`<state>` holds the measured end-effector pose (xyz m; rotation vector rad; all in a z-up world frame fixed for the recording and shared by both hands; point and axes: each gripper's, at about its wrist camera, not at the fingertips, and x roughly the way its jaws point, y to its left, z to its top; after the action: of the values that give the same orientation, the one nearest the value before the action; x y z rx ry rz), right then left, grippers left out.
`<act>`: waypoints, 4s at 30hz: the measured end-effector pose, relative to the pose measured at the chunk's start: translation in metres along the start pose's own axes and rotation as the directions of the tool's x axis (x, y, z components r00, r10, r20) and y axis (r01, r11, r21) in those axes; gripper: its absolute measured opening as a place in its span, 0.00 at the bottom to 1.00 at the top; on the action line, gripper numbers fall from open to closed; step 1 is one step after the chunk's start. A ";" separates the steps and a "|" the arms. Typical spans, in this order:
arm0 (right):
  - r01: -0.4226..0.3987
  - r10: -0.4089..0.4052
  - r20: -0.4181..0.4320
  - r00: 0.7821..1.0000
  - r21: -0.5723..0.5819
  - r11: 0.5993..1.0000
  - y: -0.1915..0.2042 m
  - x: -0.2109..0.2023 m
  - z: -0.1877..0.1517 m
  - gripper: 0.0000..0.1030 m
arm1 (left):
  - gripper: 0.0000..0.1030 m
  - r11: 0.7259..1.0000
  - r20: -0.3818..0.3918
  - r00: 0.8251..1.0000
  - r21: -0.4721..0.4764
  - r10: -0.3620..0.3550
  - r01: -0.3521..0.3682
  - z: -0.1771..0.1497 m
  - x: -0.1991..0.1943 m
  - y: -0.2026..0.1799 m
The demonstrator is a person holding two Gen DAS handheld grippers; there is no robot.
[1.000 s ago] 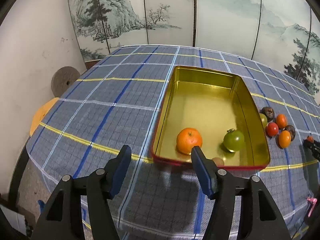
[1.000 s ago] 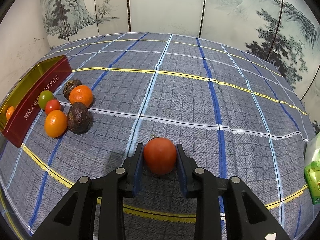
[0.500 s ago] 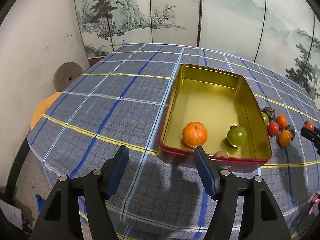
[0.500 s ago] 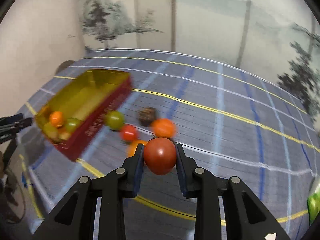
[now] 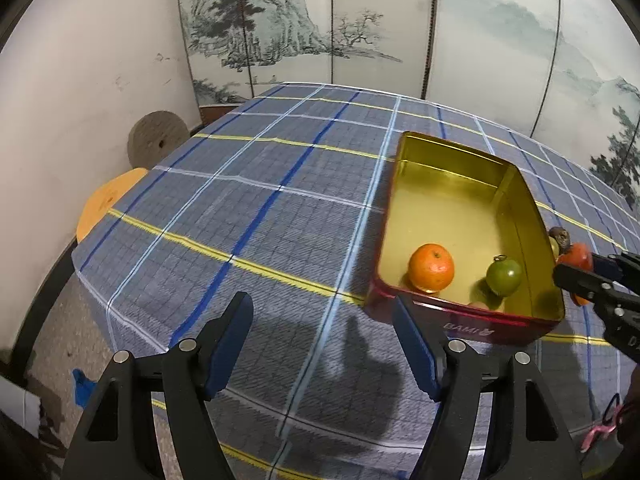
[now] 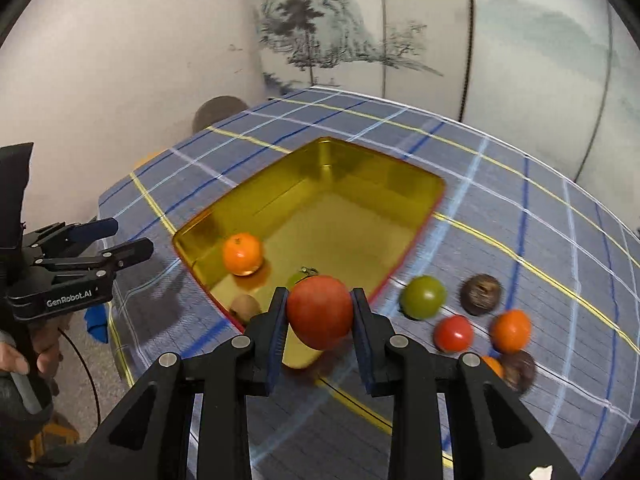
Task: Organize fruits
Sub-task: 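Carry the red tomato into the red tin and open the right tool, then move the right tool to the dark brown round fruit and grasp it, then grasp the large orange fruit with the left tool while the right holds the brown fruit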
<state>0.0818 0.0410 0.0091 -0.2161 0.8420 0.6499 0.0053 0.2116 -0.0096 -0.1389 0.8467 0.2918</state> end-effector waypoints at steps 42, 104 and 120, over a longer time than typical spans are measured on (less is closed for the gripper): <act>0.002 -0.005 -0.074 0.997 -0.030 1.000 0.017 0.050 0.000 0.31 | 0.70 0.998 -0.053 0.998 -0.052 0.017 -0.020 -0.011 0.005 0.019; 0.294 -0.278 -0.099 0.955 0.235 0.926 -0.160 -0.009 -0.093 0.34 | 0.70 0.897 -0.104 0.949 0.309 -0.297 0.315 0.000 -0.011 -0.204; 0.398 -0.382 -0.118 0.917 0.363 0.843 -0.241 -0.047 -0.127 0.34 | 0.69 0.866 -0.200 0.919 0.313 -0.341 0.390 0.000 0.029 -0.266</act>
<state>0.1273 -0.2233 -0.0564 -0.0431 0.9137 0.0895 0.1055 -0.0352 -0.0297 0.0133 0.9774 -0.2322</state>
